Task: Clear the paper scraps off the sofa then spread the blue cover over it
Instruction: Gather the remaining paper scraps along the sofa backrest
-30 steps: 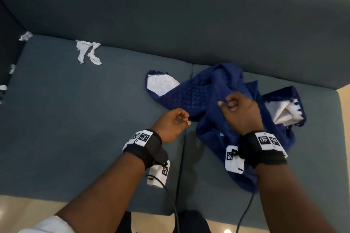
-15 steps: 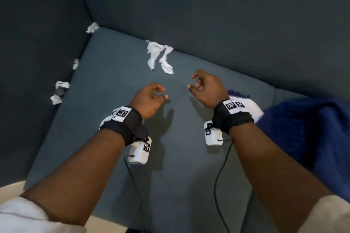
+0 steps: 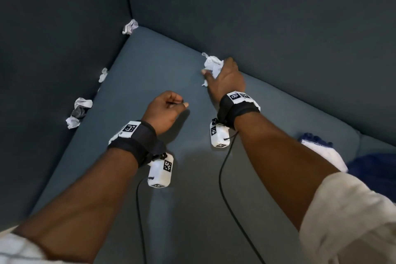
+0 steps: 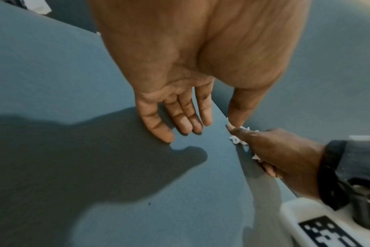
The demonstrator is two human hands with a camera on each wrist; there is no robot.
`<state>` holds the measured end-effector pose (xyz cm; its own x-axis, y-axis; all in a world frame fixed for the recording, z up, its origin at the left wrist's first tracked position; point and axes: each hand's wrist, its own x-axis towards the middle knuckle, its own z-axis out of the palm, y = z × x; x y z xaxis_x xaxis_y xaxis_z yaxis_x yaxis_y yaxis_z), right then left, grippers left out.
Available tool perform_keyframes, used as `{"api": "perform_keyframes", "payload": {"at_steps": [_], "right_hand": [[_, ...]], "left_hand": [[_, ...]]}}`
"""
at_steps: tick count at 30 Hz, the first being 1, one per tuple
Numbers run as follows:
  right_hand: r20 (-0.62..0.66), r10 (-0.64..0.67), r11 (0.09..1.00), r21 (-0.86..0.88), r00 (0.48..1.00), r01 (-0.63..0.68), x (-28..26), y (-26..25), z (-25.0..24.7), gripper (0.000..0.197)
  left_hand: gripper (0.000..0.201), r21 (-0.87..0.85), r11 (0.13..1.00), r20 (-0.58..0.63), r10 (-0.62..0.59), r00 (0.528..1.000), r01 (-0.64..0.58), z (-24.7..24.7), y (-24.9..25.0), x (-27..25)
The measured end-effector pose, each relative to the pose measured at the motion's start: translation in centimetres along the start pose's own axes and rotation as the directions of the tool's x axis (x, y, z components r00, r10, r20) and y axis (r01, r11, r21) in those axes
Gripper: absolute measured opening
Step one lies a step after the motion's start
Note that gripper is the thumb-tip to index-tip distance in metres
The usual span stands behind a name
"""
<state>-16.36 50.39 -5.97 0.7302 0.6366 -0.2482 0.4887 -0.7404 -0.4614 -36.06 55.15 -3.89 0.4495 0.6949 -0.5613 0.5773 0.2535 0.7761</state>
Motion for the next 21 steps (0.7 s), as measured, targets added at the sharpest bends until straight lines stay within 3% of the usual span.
{"api": "perform_keyframes", "payload": {"at_steps": [2,4,9,12,15,18,21], "right_hand": [[-0.067,-0.03,0.998,0.061,0.997,0.034,0.3,0.4,0.1,0.031],[-0.113,-0.032,0.992,0.121,0.993,0.046,0.5,0.9,-0.1,0.02],[-0.173,-0.007,0.89,0.447,0.985,0.085,-1.4,0.6,-1.6,0.022],[-0.161,-0.052,0.807,0.574,0.986,0.137,-4.8,0.9,-2.9,0.016],[-0.197,-0.042,0.79,0.594,0.979,0.153,-7.1,2.3,-3.2,0.015],[-0.206,-0.028,0.813,0.565,0.978,0.143,-7.7,3.4,-2.8,0.018],[-0.149,-0.155,0.823,0.527,0.977,0.211,-8.0,3.3,-3.3,0.017]], "left_hand": [[0.023,-0.041,0.999,-0.01,0.001,1.0,-0.001,0.1,-0.1,0.4],[0.024,-0.063,0.998,-0.007,-0.007,1.0,0.007,0.2,0.1,0.5],[0.022,-0.116,0.993,-0.035,-0.017,0.999,0.012,0.0,0.1,0.8],[0.01,-0.273,0.962,-0.059,-0.036,0.998,0.018,0.7,1.5,0.6],[0.007,-0.422,0.905,0.028,-0.047,0.999,0.054,2.0,4.0,0.4],[0.016,-0.425,0.898,0.164,-0.046,0.985,0.113,3.6,6.0,0.8],[0.021,-0.399,0.908,0.249,-0.031,0.968,0.132,6.1,7.0,1.8]]}}
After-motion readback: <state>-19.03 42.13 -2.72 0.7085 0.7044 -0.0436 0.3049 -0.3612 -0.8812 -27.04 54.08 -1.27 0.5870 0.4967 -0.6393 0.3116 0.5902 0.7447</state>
